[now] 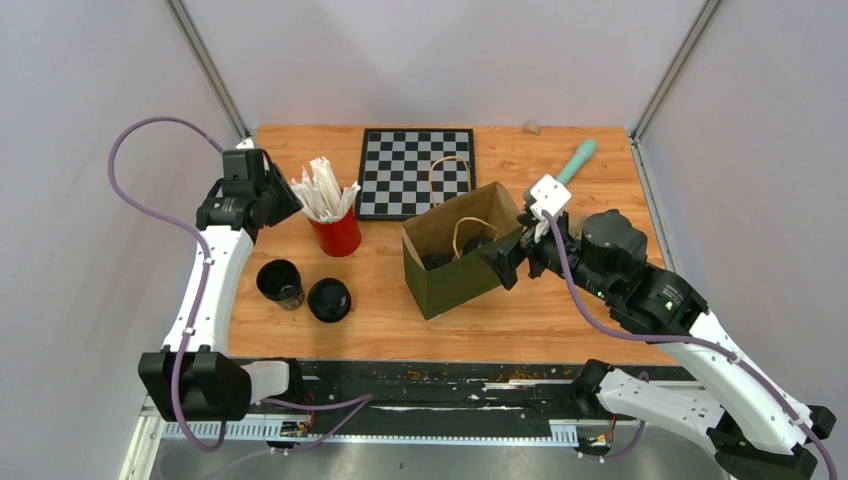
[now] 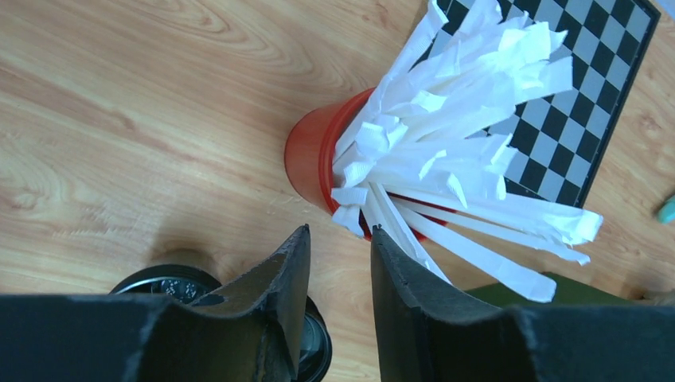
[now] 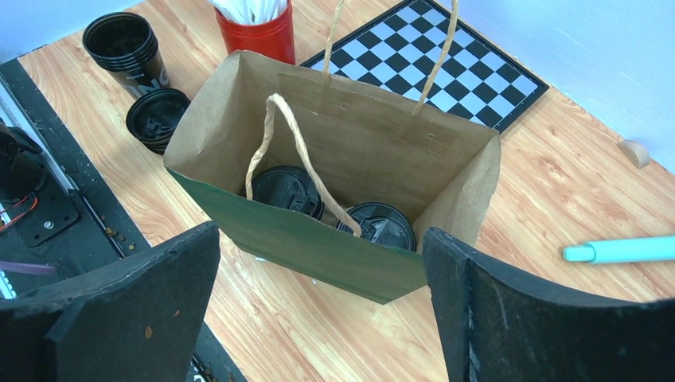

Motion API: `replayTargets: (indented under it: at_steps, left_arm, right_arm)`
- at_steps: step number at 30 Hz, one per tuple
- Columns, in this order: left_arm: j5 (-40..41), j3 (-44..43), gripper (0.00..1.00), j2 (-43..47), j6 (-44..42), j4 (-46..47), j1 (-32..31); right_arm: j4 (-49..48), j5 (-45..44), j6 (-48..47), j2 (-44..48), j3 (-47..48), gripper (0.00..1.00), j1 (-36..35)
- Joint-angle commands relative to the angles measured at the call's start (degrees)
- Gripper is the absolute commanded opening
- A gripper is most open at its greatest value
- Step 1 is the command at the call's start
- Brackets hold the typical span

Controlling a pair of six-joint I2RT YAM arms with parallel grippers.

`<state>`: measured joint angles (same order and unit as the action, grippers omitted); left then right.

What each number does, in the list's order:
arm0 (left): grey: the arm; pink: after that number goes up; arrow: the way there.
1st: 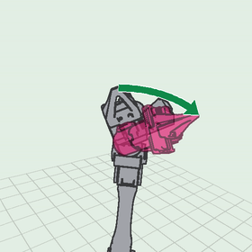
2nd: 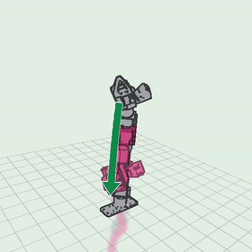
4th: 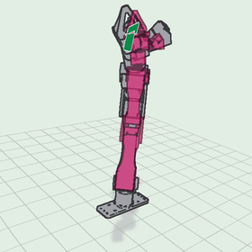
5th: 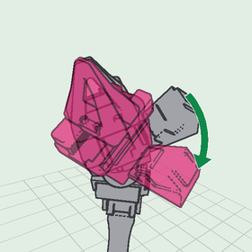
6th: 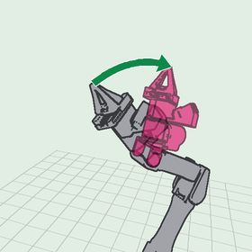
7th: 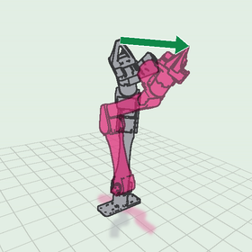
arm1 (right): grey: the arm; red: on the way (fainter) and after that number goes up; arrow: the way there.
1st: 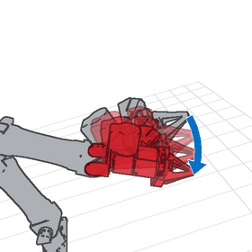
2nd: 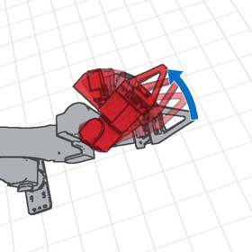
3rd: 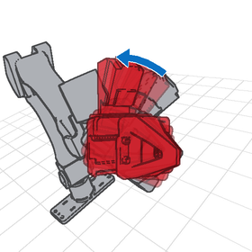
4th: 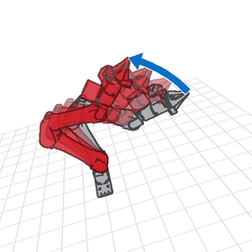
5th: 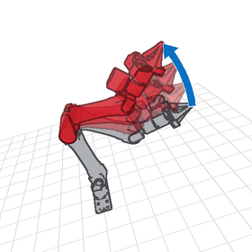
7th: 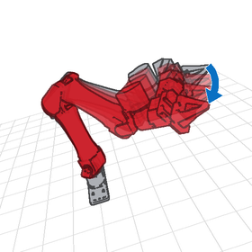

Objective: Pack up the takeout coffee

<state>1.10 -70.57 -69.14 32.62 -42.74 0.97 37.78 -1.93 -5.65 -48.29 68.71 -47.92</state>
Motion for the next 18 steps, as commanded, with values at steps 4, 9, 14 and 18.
replayTargets:
  at_steps: [4,9,14,18]
  left_arm:
    - [0.2,-1.4,0.33,-1.2,-0.6,4.8,0.5]
    - [1.0,-0.5,0.29,-0.8,-1.2,5.3,0.5]
    - [0.8,-0.8,0.25,-1.4,-1.8,5.4,0.5]
    - [0.9,-2.4,0.14,-1.4,-2.3,4.1,0.5]
  right_arm:
    - [-3.4,-1.1,1.5,3.4,-2.4,0.97,0.1]
    - [-2.8,-1.3,1.4,2.3,-1.8,0.97,0.0]
    - [-2.7,-1.2,0.7,1.8,-1.7,0.97,0.0]
    - [-2.5,-1.5,-0.1,1.6,-1.8,0.97,0.0]
